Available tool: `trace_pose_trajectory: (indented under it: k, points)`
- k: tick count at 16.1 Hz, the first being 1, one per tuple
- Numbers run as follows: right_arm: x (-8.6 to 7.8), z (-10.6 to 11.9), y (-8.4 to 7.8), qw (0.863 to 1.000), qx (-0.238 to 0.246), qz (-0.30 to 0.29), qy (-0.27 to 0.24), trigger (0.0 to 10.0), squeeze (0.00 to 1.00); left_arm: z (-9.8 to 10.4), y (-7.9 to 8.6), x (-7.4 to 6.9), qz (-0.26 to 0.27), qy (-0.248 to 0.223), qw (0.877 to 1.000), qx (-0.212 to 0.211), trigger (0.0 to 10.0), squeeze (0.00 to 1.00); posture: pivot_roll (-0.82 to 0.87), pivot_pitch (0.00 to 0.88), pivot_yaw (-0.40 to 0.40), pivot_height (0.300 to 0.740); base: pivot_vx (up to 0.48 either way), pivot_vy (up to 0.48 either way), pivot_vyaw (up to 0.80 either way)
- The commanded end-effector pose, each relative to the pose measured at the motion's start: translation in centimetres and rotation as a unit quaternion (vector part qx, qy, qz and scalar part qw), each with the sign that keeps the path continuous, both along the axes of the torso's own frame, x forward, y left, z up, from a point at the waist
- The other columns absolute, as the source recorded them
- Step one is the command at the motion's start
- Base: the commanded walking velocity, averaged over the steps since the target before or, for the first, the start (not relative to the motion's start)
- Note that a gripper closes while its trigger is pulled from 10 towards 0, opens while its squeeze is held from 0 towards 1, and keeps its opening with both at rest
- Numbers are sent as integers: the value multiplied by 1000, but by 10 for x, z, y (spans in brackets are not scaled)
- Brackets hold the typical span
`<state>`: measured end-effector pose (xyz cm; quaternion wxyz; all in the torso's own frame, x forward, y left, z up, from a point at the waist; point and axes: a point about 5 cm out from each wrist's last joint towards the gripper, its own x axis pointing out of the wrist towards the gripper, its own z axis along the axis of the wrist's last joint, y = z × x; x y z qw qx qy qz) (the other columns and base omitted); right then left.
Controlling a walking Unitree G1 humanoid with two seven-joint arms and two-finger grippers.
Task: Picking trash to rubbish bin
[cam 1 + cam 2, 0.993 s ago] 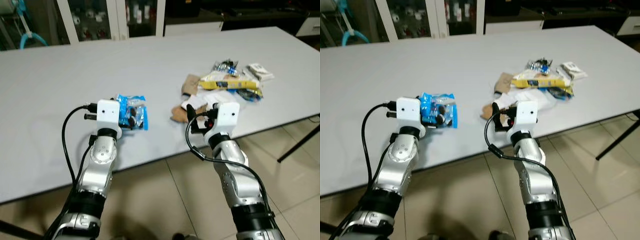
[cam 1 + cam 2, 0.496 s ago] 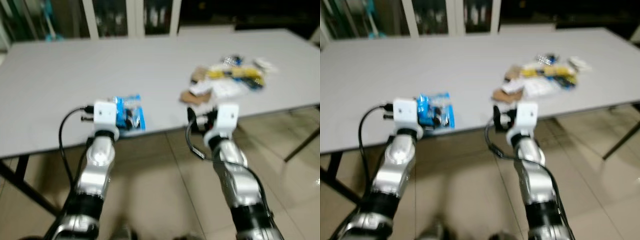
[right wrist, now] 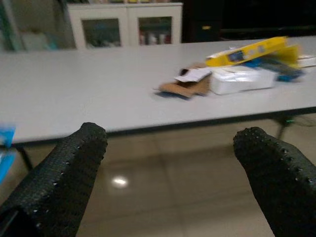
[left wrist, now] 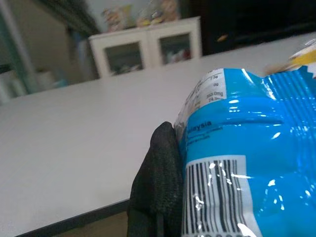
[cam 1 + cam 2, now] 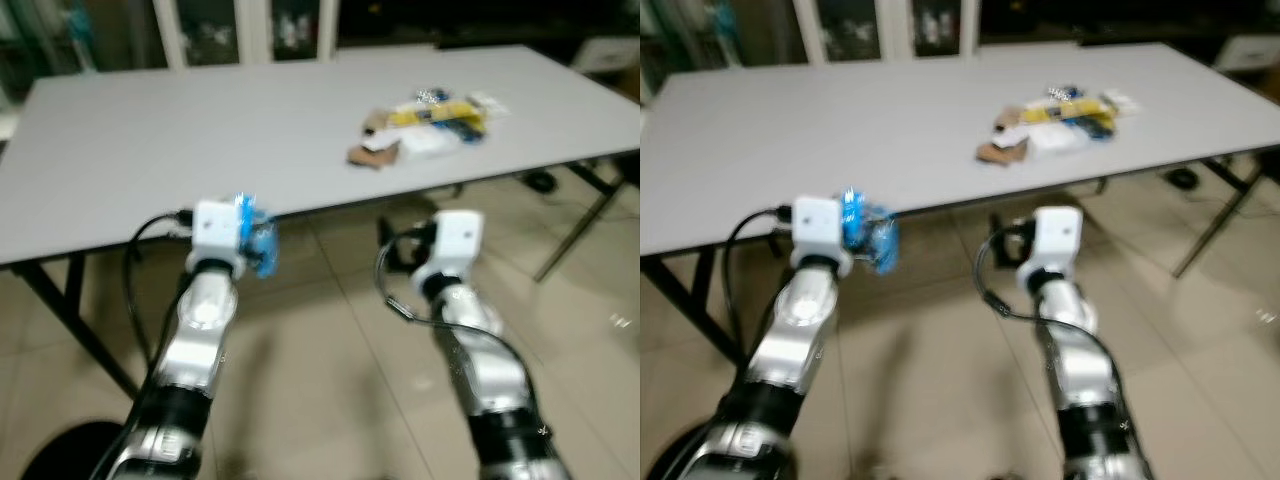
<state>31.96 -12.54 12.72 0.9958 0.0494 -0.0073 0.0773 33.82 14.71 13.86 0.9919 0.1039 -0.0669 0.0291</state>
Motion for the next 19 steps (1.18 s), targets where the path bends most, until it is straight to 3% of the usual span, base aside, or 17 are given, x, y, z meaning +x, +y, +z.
trace_pose_trajectory:
  k: [1, 19]
  points:
    - [0, 3, 6, 1000, 0, 13, -2, 10000, 0, -2, 5, -1, 7, 6, 1000, 4, 10000, 0, -24, 59, -41, 740, 0, 0, 800]
    - [-2, 0, 10, 999, 7, 33, 6, 10000, 0, -3, 0, -1, -1, 13, 1000, 0, 10000, 0, -24, 62, -40, 740, 0, 0, 800]
